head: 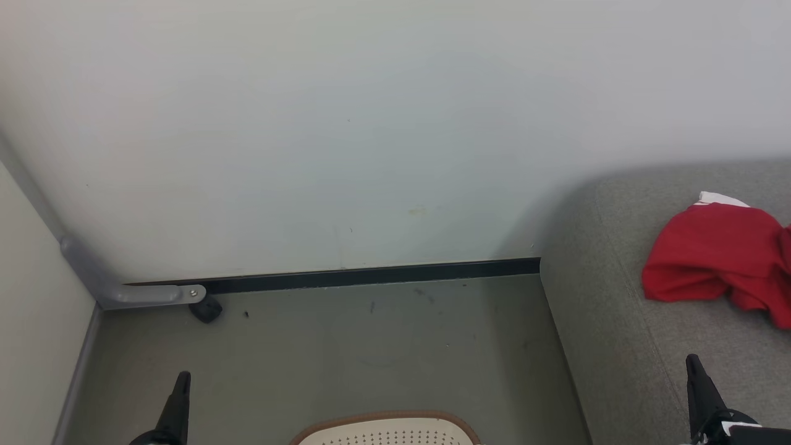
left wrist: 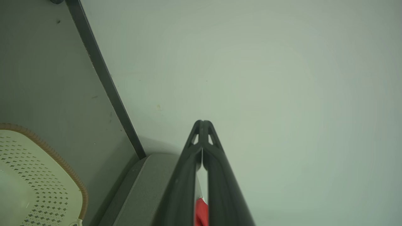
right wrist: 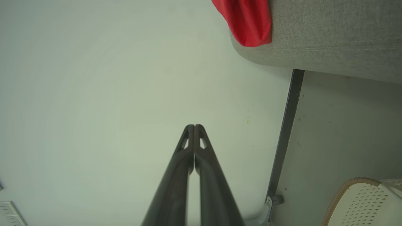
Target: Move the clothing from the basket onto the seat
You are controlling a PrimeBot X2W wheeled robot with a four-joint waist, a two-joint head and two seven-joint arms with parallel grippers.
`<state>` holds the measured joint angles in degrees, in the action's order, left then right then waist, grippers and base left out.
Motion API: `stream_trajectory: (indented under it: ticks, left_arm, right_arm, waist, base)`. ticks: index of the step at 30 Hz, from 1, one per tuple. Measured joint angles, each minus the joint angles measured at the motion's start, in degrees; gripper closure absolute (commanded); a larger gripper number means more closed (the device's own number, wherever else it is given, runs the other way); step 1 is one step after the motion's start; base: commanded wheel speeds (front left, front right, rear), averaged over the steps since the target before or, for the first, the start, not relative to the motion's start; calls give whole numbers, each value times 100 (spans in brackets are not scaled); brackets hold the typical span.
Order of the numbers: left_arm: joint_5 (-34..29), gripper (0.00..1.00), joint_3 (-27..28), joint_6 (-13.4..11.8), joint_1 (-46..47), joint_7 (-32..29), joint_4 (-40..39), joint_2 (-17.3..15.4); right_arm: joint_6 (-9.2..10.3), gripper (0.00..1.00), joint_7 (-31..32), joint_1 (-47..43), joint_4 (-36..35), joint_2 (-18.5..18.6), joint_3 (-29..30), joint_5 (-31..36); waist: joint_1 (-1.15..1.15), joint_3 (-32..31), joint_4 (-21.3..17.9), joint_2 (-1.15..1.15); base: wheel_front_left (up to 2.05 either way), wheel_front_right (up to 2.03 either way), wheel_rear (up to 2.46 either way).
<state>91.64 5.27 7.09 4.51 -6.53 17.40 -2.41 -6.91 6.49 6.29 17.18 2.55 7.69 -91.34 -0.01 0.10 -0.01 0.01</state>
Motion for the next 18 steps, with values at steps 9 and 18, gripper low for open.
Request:
stream_trajectory:
  ticks: [9, 18]
  left_arm:
    - [0, 100, 0, 0, 0, 0, -1, 1]
    - [0, 100, -1, 0, 1, 1, -1, 1]
  right_arm:
    - [0, 100, 0, -1, -2, 0, 0, 0]
    - [0, 100, 0, -2, -3, 0, -1, -1]
  waist:
    - [0, 0, 0, 0]
    - [0, 0, 0, 0]
  base:
    - [0, 0, 0]
    - [0, 0, 0]
